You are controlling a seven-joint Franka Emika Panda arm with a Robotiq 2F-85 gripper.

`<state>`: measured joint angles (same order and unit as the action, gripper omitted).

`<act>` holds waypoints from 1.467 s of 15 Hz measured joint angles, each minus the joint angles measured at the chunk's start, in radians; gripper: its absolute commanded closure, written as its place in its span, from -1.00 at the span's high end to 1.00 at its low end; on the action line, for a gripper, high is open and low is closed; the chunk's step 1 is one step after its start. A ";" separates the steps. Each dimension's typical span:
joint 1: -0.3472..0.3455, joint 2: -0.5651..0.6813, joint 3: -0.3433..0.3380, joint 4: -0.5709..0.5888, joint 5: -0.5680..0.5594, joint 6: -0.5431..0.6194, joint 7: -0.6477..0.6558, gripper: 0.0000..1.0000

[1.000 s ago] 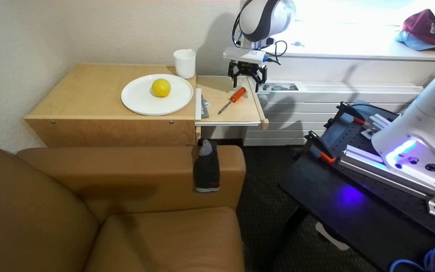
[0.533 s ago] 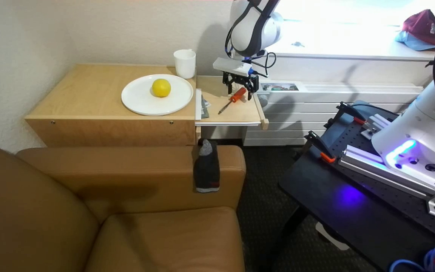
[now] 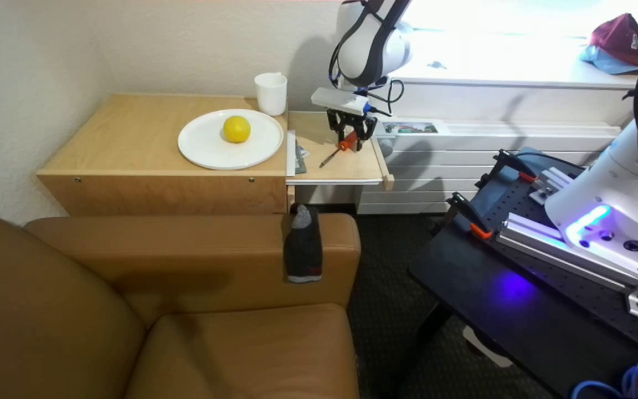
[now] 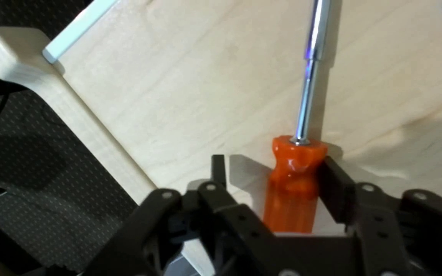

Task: Put the screwdriver on the windowsill

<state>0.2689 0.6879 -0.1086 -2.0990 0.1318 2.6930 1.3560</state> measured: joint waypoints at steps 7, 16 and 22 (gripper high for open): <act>-0.032 0.000 0.006 -0.001 0.021 0.009 -0.015 -0.83; -0.412 -0.119 0.120 -0.147 0.312 -0.012 -0.439 -0.83; -0.568 -0.270 -0.026 -0.315 0.449 -0.083 -0.600 -0.83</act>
<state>-0.2987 0.4175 -0.1350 -2.4141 0.5803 2.6099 0.7562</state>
